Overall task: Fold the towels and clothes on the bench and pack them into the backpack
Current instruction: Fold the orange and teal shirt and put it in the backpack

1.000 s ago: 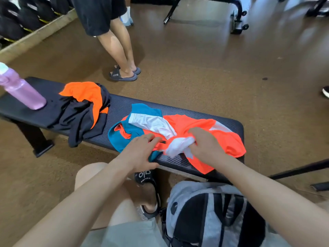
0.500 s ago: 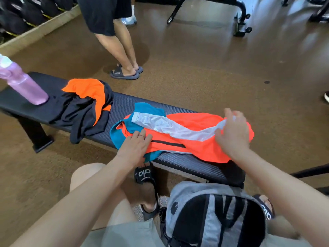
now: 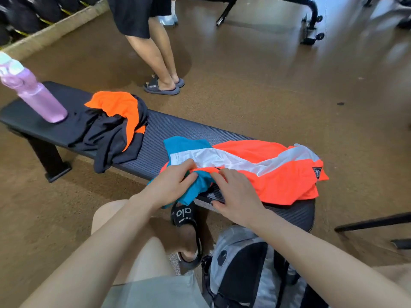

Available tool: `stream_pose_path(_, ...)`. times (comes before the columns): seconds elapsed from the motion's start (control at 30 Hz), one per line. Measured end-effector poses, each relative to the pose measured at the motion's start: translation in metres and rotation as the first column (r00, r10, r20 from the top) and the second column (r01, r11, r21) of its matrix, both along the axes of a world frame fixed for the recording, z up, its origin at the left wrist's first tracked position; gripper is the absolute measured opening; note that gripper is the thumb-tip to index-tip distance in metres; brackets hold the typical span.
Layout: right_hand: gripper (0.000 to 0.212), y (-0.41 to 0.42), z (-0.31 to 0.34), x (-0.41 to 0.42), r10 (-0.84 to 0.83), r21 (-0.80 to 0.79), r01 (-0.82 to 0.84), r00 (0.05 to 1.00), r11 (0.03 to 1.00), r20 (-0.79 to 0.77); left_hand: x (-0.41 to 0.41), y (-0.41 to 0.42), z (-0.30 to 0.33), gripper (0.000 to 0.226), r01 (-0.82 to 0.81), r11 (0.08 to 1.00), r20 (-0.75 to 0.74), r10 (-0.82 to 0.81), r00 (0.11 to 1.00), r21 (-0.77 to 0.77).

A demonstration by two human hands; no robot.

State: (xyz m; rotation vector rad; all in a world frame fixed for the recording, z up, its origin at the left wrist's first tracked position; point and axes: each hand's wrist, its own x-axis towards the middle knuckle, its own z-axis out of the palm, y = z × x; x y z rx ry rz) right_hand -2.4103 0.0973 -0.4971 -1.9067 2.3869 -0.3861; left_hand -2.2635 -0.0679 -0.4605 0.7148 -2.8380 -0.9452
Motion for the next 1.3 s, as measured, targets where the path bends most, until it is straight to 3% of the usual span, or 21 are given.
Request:
stream_pose_path(0.13,0.071,-0.009,0.002,0.001,-0.107,-0.045,0.114,0.987,0.993,0.122,0.001,0.002,0.007,0.016,-0.014,0.971,-0.059,0.029,0.998,0.238)
stream_pose_path(0.27,0.030,-0.011,0.014,0.001,0.076,-0.091,-0.050,0.948,0.995,0.310,0.001,0.006,0.025,0.023,-0.048,0.915,-0.078,0.086,0.993,0.400)
stream_pose_path(0.33,0.024,-0.007,0.028,0.000,0.027,-0.089,0.025,0.836,0.996,0.547,0.005,0.001,0.030,0.034,-0.112,0.887,-0.055,0.153,0.987,0.447)
stream_pose_path(0.43,0.019,-0.011,0.039,-0.014,-0.068,-0.078,0.199,0.638,0.977,0.767,0.022,-0.009,0.032,0.073,-0.104,0.866,0.001,0.119,0.993,0.489)
stream_pose_path(0.53,0.014,-0.029,0.057,-0.029,-0.015,-0.071,0.363,0.228,0.929,0.974,0.036,-0.009,0.032,0.086,-0.001,0.820,-0.004,0.004,1.000,0.572)
stream_pose_path(0.6,0.023,-0.036,0.077,-0.039,-0.012,-0.024,0.412,0.085,0.911,0.996,0.038,-0.001,0.034,0.084,0.029,0.833,0.009,-0.041,0.999,0.552)
stream_pose_path(0.7,0.025,-0.039,0.092,-0.055,-0.061,0.053,0.338,0.014,0.940,0.998,0.034,-0.001,0.026,0.052,-0.001,0.918,-0.013,0.007,1.000,0.396)
stream_pose_path(0.73,0.027,-0.039,0.096,-0.058,-0.111,0.106,0.298,0.001,0.949,0.994,0.033,-0.002,0.028,0.038,-0.021,0.901,-0.016,0.031,0.999,0.433)
stream_pose_path(0.77,0.031,-0.040,0.098,-0.063,-0.174,0.169,0.254,-0.002,0.952,0.985,0.032,-0.002,0.033,0.025,-0.026,0.841,-0.022,0.045,0.999,0.540)
stream_pose_path(0.83,0.032,-0.042,0.104,-0.075,-0.276,0.274,0.189,-0.017,0.943,0.961,0.031,-0.004,0.051,0.011,0.001,0.616,-0.090,0.113,0.990,0.788)
stream_pose_path(0.93,0.026,-0.051,0.116,-0.093,-0.358,0.363,0.128,-0.059,0.923,0.932,0.039,-0.027,0.079,0.022,0.026,0.299,-0.142,0.373,0.917,0.954)
stream_pose_path(1.03,0.020,-0.077,0.115,-0.104,-0.423,0.424,0.054,-0.028,0.904,0.906,0.037,-0.054,0.090,0.046,0.104,0.204,-0.193,0.491,0.849,0.973)
stream_pose_path(1.1,0.021,-0.103,0.103,-0.102,-0.455,0.453,0.052,0.023,0.890,0.890,0.024,-0.067,0.076,0.020,0.056,0.155,-0.148,0.678,0.720,0.986)
stream_pose_path(1.13,0.020,-0.119,0.092,-0.101,-0.449,0.441,0.091,0.102,0.893,0.887,0.015,-0.072,0.069,0.023,0.010,0.134,-0.108,0.749,0.653,0.991)
stream_pose_path(1.17,0.019,-0.134,0.080,-0.101,-0.429,0.403,0.151,0.245,0.903,0.869,0.008,-0.078,0.056,0.025,-0.045,0.127,-0.071,0.782,0.620,0.991)
stream_pose_path(1.23,0.018,-0.158,0.058,-0.102,-0.366,0.276,0.245,0.529,0.930,0.766,-0.004,-0.089,0.031,0.026,-0.177,0.144,0.006,0.761,0.648,0.974)
stream_pose_path(1.3,0.022,-0.175,0.039,-0.105,-0.304,0.192,0.243,0.619,0.951,0.724,-0.010,-0.101,0.013,0.036,-0.306,0.172,0.100,0.704,0.703,0.936)
